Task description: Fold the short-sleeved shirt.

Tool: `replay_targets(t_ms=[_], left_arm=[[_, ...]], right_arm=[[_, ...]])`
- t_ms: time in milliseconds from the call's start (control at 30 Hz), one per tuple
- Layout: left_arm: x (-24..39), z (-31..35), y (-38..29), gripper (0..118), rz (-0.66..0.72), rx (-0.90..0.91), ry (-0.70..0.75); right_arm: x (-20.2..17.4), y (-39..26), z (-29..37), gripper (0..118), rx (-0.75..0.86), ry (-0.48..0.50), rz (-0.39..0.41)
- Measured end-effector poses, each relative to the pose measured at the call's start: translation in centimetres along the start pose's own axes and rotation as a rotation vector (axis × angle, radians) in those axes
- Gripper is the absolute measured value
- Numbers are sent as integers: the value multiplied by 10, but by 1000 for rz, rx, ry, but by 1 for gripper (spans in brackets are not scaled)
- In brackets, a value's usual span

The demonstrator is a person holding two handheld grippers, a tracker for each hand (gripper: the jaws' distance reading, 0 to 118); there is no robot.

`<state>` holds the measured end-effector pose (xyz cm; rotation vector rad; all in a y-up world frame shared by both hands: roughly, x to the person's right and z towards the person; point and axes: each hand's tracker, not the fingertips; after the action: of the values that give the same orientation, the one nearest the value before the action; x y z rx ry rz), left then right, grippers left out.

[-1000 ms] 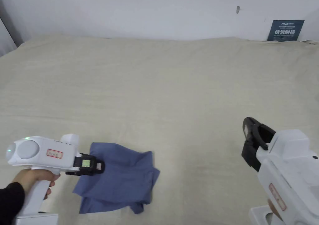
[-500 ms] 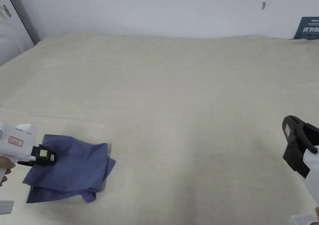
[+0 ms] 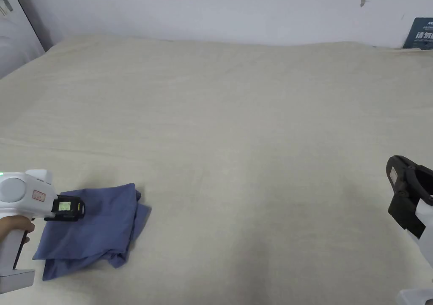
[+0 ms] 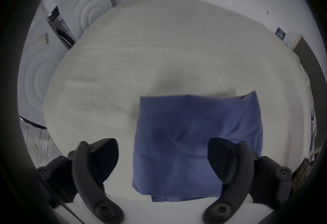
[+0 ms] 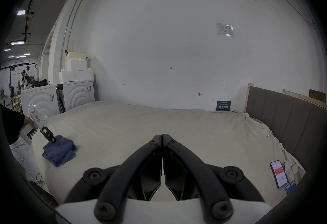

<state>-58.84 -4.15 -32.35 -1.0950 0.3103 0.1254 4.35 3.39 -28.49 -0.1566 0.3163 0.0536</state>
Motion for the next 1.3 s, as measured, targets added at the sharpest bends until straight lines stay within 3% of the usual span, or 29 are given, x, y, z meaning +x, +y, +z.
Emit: replay_targets(t_ms=[300, 667, 967, 1033, 1100, 1200, 1233, 1300], left_arm=[[28, 93, 4, 107, 38, 391, -76], [147, 219, -19, 107, 45, 871, -51], [244, 261, -64, 103, 25, 1117, -44], [258, 256, -73, 98, -1, 1168, -53], [275, 256, -85, 83, -38, 1205, -39], [295, 254, -98, 74, -57, 1225, -52], [300, 254, -102, 67, -58, 1232, -69], [309, 254, -109, 36, -58, 1244, -113]], right_arm=[[6, 18, 11, 0, 44, -49, -6], [28, 63, 60, 0, 124, -126, 38], [38, 78, 78, 0, 174, -150, 25], [40, 78, 81, 0, 180, -161, 24], [38, 82, 86, 0, 184, -170, 27], [41, 81, 91, 0, 189, -185, 28], [42, 81, 93, 0, 191, -189, 28], [43, 80, 97, 0, 194, -196, 26]])
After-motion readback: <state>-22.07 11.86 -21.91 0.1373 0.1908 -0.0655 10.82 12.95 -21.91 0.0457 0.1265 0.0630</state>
